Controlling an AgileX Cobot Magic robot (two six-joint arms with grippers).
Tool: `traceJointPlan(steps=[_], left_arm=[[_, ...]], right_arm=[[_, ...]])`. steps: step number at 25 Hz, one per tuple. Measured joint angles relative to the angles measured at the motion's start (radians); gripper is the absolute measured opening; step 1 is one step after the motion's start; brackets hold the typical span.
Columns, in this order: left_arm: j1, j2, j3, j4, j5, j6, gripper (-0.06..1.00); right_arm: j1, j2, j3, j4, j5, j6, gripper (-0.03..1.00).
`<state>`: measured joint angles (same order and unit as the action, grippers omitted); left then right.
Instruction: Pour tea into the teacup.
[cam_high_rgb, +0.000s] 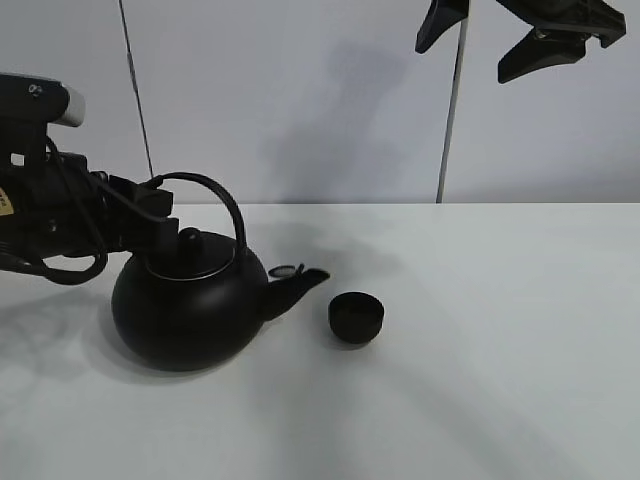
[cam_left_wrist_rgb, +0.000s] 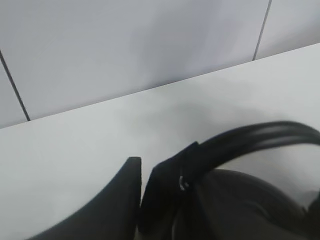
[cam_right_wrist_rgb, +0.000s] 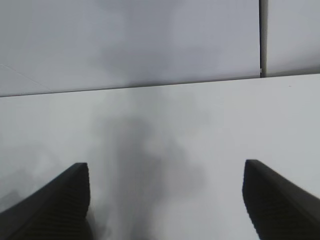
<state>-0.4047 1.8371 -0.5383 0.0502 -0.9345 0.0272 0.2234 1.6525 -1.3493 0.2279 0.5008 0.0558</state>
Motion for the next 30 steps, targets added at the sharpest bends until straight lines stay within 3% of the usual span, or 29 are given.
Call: traceJointPlan(steps=[5,15,25,30], left_arm=[[0.000,-0.001,-0.001,0.010,-0.030,-0.057,0.35],[0.000,-0.019,-0.001,0.033,-0.026,-0.063,0.56],[0.000,-0.152,-0.001,0.096,0.205,-0.063,0.61],[0.000,-0.201,0.046,0.092,0.196,-0.067,0.61]], right_arm=[[0.000,0.000,0.000,0.000,0.001,0.000,0.58],[0.000,0.000,0.000,0.000,0.001,0.000,0.58],[0.000,0.000,0.000,0.000,0.001,0.000,0.58],[0.000,0.000,0.000,0.000,0.000,0.000,0.58]])
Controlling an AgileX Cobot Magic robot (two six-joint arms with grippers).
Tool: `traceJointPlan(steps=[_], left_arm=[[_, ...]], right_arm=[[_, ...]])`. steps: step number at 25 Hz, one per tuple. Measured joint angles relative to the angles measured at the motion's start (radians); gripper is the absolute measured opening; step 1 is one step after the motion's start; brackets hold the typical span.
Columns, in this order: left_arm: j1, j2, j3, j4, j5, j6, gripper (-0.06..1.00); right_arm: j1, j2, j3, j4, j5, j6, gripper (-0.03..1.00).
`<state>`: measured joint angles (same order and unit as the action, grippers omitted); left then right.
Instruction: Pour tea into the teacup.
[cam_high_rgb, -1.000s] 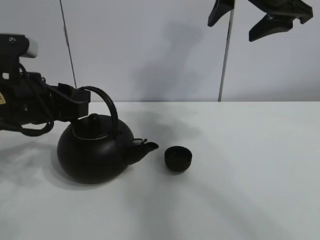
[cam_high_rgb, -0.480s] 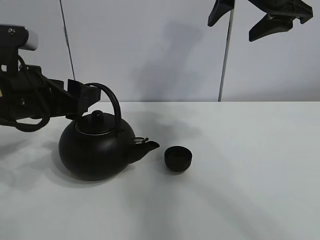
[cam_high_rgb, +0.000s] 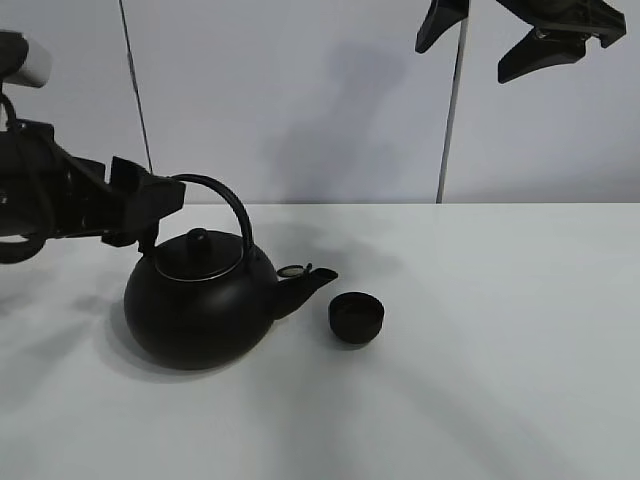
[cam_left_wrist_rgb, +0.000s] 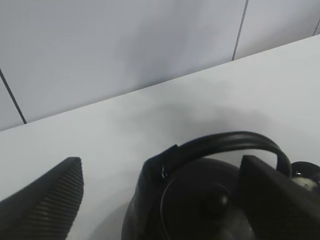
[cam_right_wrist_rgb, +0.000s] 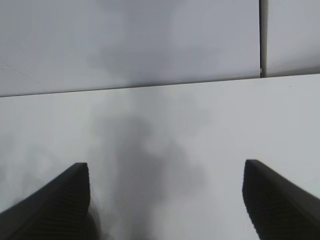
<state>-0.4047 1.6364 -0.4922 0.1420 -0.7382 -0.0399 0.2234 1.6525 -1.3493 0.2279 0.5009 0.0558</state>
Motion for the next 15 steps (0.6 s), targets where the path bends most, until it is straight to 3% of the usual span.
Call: traceJointPlan(steps=[8,12,15], left_arm=[[0.000,-0.144,0.113,0.000,0.025,-0.011,0.61],[0.000,-0.290,0.102,0.014,0.261,-0.127,0.61],[-0.011,-0.399,0.030,0.104,0.517,-0.241,0.61]], right_arm=[[0.000,0.000,0.000,0.000,-0.001,0.000,0.58],[0.000,0.000,0.000,0.000,0.000,0.000,0.58],[0.000,0.000,0.000,0.000,0.000,0.000,0.58]])
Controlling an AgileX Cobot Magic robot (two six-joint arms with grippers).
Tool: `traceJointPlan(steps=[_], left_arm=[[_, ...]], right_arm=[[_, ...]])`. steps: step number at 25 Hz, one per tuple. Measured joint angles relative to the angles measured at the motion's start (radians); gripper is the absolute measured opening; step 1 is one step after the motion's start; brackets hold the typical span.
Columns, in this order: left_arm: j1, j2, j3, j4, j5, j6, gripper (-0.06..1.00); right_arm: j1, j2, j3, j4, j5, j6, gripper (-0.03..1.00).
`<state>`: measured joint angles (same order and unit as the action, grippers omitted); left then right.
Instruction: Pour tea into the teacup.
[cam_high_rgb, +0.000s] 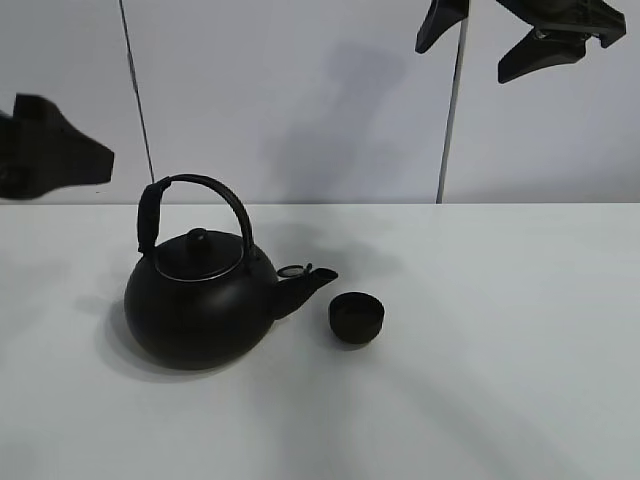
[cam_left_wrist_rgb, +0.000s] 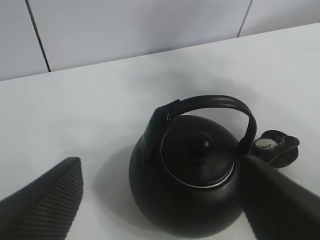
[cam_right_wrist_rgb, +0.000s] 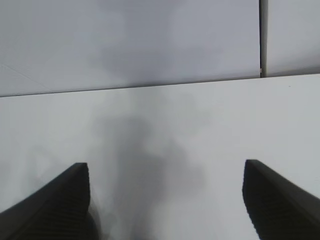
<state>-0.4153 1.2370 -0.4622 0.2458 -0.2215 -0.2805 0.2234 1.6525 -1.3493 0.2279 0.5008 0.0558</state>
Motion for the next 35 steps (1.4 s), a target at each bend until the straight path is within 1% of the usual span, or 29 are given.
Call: traceJointPlan(steps=[2,3,4,6,7,8,9,12,14,16,18,21,22,24,26,30,35], left_arm=[[-0.027,-0.049,-0.081,0.058,0.182,-0.074,0.61],[-0.055,-0.064,-0.133,0.074,0.281,-0.101,0.61],[-0.080,-0.065,-0.179,0.080,0.374,-0.111,0.61],[-0.133,-0.058,-0.290,0.075,0.522,-0.116,0.61],[-0.155,-0.048,-0.347,0.055,0.588,-0.102,0.61],[-0.168,-0.035,-0.394,0.016,0.635,-0.082,0.61],[-0.172,-0.013,-0.457,-0.034,0.693,-0.040,0.61],[-0.175,0.054,-0.586,-0.187,0.807,0.072,0.61],[-0.175,0.114,-0.682,-0.265,0.901,0.110,0.61],[-0.175,0.182,-0.783,-0.299,1.005,0.117,0.61],[-0.166,0.244,-0.860,-0.314,1.086,0.119,0.61],[-0.128,0.322,-0.952,-0.356,1.155,0.138,0.61],[-0.114,0.338,-0.962,-0.382,1.168,0.151,0.61],[-0.096,0.349,-0.961,-0.433,1.176,0.190,0.61],[-0.094,0.349,-0.950,-0.483,1.184,0.219,0.61],[-0.094,0.349,-0.922,-0.505,1.181,0.235,0.61],[-0.094,0.349,-0.890,-0.507,1.168,0.235,0.61]], right_arm=[[0.000,0.000,0.000,0.000,0.000,0.000,0.58],[0.000,0.000,0.000,0.000,0.000,0.000,0.58],[0.000,0.000,0.000,0.000,0.000,0.000,0.58],[0.000,0.000,0.000,0.000,0.000,0.000,0.58],[0.000,0.000,0.000,0.000,0.000,0.000,0.58],[0.000,0.000,0.000,0.000,0.000,0.000,0.58],[0.000,0.000,0.000,0.000,0.000,0.000,0.58],[0.000,0.000,0.000,0.000,0.000,0.000,0.58],[0.000,0.000,0.000,0.000,0.000,0.000,0.58],[0.000,0.000,0.000,0.008,0.001,0.002,0.58],[-0.001,-0.001,0.000,0.038,0.043,0.012,0.58],[-0.001,-0.011,0.000,0.072,0.174,0.020,0.58],[-0.001,-0.012,0.000,0.077,0.234,0.023,0.58],[-0.001,-0.013,0.000,0.083,0.320,0.034,0.58],[-0.001,-0.013,0.000,0.084,0.383,0.045,0.58],[-0.001,-0.013,0.000,0.084,0.418,0.049,0.58],[-0.001,-0.013,0.000,0.084,0.421,0.049,0.58]])
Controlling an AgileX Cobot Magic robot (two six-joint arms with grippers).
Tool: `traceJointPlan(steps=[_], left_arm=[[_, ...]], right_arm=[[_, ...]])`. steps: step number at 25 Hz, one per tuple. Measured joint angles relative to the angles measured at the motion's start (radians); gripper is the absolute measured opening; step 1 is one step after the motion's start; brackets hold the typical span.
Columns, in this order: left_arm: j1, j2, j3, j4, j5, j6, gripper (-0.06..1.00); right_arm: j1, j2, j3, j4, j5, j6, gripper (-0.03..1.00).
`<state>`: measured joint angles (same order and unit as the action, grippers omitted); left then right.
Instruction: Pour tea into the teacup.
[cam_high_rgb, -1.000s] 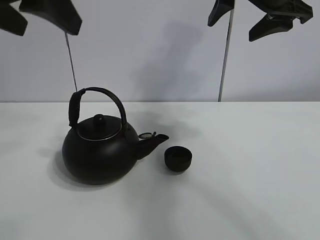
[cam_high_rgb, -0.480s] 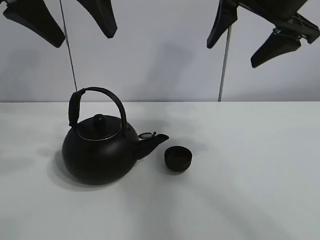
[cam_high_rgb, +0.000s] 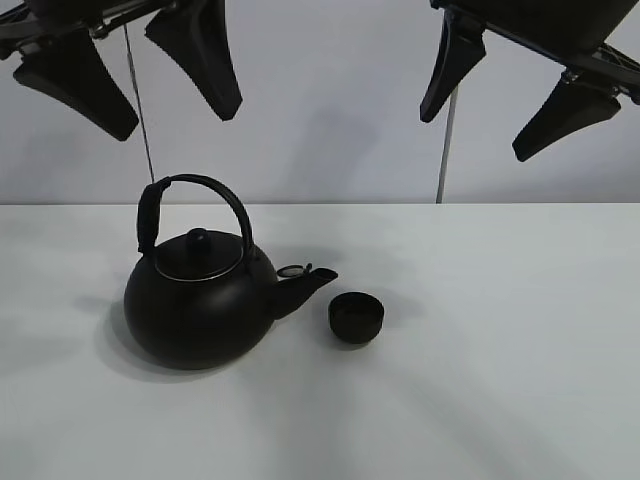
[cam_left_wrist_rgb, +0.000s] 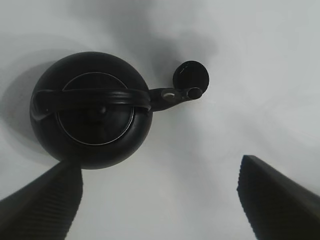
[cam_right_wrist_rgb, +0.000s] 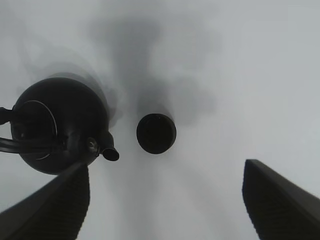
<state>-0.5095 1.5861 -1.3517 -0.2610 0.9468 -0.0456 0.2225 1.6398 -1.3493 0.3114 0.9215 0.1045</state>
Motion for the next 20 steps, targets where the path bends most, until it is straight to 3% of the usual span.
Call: traceJointPlan(steps=[20], left_arm=[[0.000,0.000,0.036,0.000,-0.035,0.001,0.61]], right_arm=[[0.000,0.000,0.098,0.000,-0.028,0.000,0.58]])
